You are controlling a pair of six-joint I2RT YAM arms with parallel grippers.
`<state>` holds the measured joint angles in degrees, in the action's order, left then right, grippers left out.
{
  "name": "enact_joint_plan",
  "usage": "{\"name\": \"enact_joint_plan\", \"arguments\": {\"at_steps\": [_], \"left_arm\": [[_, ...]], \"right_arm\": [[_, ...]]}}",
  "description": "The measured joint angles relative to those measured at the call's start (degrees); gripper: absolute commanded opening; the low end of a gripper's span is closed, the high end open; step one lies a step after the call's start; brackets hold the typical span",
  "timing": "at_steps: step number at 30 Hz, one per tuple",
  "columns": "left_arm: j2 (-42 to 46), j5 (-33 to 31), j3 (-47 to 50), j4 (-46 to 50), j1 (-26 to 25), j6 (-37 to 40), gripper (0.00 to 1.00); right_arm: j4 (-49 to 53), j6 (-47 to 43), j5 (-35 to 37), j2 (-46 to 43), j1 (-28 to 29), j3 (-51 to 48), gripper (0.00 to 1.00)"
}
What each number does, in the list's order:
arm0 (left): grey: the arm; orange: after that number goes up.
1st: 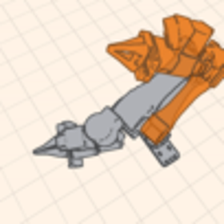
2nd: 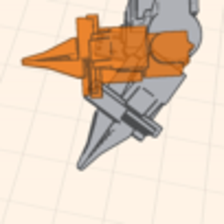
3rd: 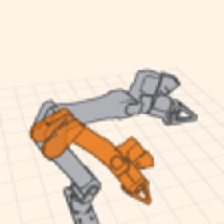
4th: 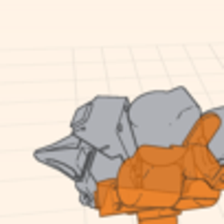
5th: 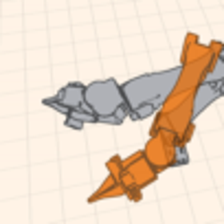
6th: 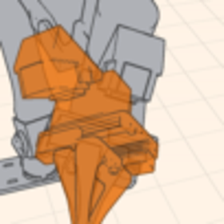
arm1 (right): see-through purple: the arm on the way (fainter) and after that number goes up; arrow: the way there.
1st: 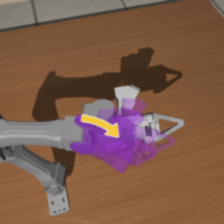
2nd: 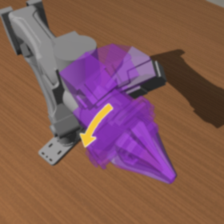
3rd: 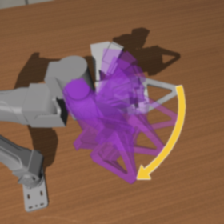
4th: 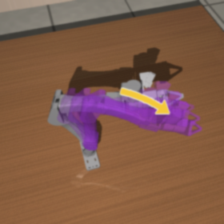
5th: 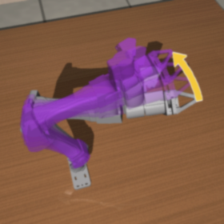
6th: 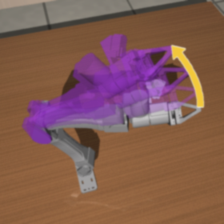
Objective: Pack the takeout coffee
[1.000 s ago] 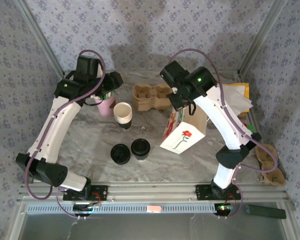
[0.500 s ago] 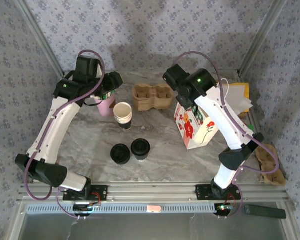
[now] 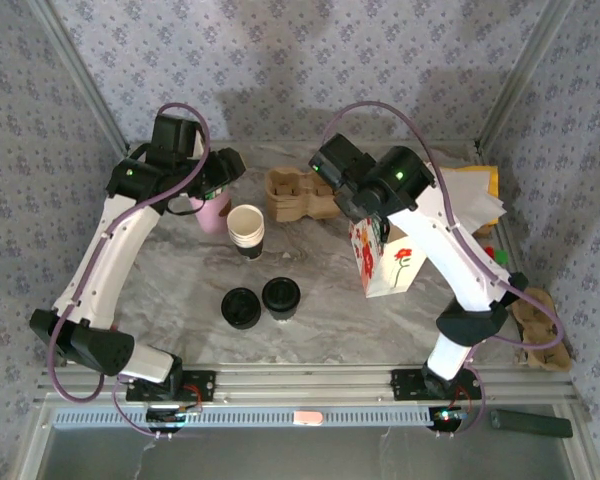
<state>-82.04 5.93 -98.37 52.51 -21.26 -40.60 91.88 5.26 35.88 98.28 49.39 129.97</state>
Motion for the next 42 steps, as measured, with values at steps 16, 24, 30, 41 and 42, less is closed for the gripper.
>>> {"name": "enact_joint_plan", "arguments": {"at_steps": [16, 24, 30, 41, 42], "left_arm": [[17.7, -14.5, 4.4, 2.7, 1.1, -1.3, 0.97], [22.7, -12.1, 8.8, 4.7, 6.0, -0.8, 1.00], [18.4, -2.1, 16.5, 1.1, 13.9, -0.2, 1.00], [15.1, 7.0, 22.8, -5.5, 17.1, 1.1, 1.00], [15.1, 7.3, 22.8, -5.9, 17.1, 1.1, 1.00]], "right_arm": [[-13.8, -24.3, -3.0, 9.0, 13.2, 3.1, 0.64], [-23.1, -30.9, -17.3, 22.5, 2.2, 3.3, 0.66], [-27.4, -31.7, -18.3, 31.9, -3.8, 9.2, 0.63], [-31.4, -33.0, -20.4, 35.1, -7.4, 10.6, 0.55], [-31.5, -33.0, -20.8, 35.1, -7.6, 10.6, 0.55]]}}
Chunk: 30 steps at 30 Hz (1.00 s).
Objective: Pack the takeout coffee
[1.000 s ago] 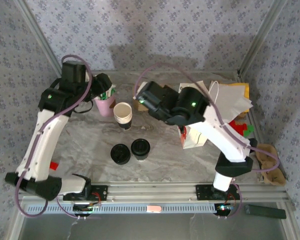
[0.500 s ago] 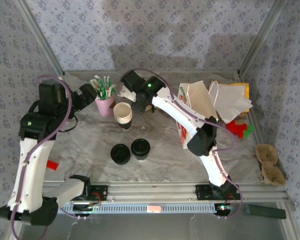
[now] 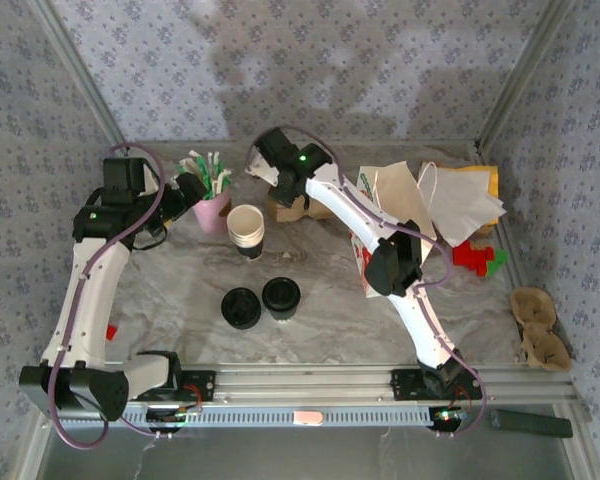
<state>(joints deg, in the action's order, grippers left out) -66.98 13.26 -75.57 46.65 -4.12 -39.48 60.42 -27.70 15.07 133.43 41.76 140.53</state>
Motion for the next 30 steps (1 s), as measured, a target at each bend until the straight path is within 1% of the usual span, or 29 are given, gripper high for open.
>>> {"name": "enact_joint_plan", "arguments": {"at_steps": [10, 19, 25, 30], "left_arm": [[-1.1, 1.0, 0.0, -0.9, 0.0, 0.7, 1.00], [-1.5, 1.0, 0.0, -1.8, 0.0, 0.7, 1.00], [-1.9, 1.1, 0.0, -1.9, 0.0, 0.6, 1.00], [-2.0, 1.1, 0.0, -1.9, 0.0, 0.6, 1.00]], "right_arm": [[-1.4, 0.0, -1.8, 0.2, -0.3, 0.0, 0.56], [-4.2, 0.0, -0.7, 2.8, 0.1, 0.0, 0.54], [-5.2, 0.0, 0.5, 3.0, 0.4, 0.0, 0.54], [-5.4, 0.0, 0.1, 2.8, 0.7, -0.6, 0.55]]}}
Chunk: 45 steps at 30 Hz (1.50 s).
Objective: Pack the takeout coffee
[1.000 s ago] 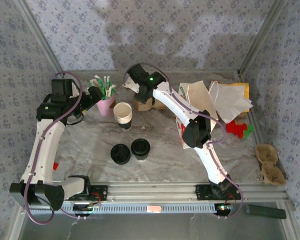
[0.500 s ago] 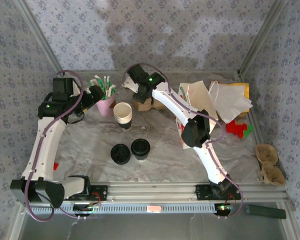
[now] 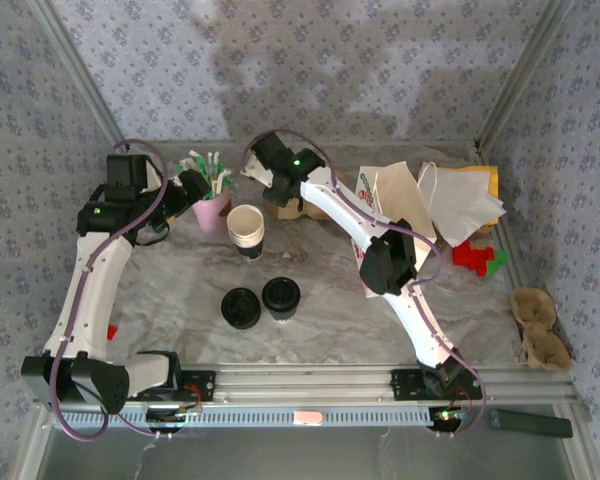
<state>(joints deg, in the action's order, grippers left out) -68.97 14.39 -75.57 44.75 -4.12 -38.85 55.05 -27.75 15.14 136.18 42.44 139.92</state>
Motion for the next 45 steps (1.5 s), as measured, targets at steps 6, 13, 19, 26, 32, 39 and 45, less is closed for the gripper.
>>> {"name": "enact_joint_plan", "arguments": {"at_steps": [6, 13, 19, 26, 32, 39, 45], "left_arm": [[0.0, 0.0, 0.0, 0.0, 0.0, 0.0, 1.00], [0.0, 0.0, -0.8, 0.0, 0.0, 0.0, 1.00], [0.0, 0.3, -0.9, 0.0, 0.0, 0.0, 1.00], [0.0, 0.6, -0.9, 0.0, 0.0, 0.0, 1.00], [0.0, 0.7, -0.9, 0.0, 0.0, 0.0, 1.00], [0.0, 0.7, -0.9, 0.0, 0.0, 0.0, 1.00], [0.0, 0.7, -0.9, 0.0, 0.0, 0.0, 1.00]], "right_arm": [[-0.4, -0.7, -0.6, -2.1, 0.5, -3.2, 0.55], [-0.4, -1.3, -0.6, -2.5, 0.6, -3.7, 0.55], [-0.4, -1.9, -1.5, -4.3, 0.6, -5.0, 0.56], [-0.2, -2.8, -2.6, -5.7, 0.6, -6.1, 0.57], [0.0, -3.5, -2.6, -5.7, 0.7, -7.3, 0.60], [0.0, -3.8, -2.1, -5.7, 0.9, -8.4, 0.63], [-0.6, -3.8, -1.2, -5.7, 0.8, -8.4, 0.60]]}}
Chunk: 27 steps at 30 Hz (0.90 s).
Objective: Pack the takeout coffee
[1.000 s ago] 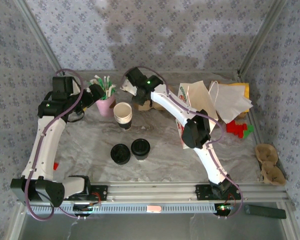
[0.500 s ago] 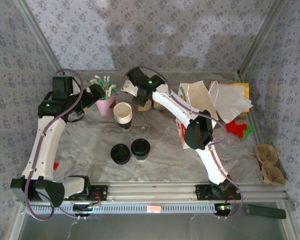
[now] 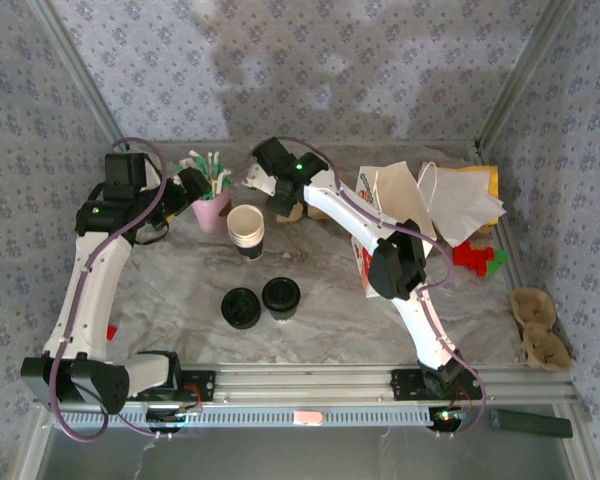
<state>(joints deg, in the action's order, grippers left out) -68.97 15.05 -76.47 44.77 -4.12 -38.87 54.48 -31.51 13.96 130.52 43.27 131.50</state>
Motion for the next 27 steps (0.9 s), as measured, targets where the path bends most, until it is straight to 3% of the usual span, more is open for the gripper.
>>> {"name": "enact_joint_plan", "arguments": {"at_steps": [9, 27], "left_arm": [[0.0, 0.0, 0.0, 0.0, 0.0, 0.0, 1.00], [0.0, 0.0, 0.0, 0.0, 0.0, 0.0, 1.00]], "right_arm": [[-1.2, 0.4, 1.3, 0.0, 0.0, 0.0, 0.54], [-2.5, 1.3, 1.6, 0.0, 0.0, 0.0, 0.07]]}}
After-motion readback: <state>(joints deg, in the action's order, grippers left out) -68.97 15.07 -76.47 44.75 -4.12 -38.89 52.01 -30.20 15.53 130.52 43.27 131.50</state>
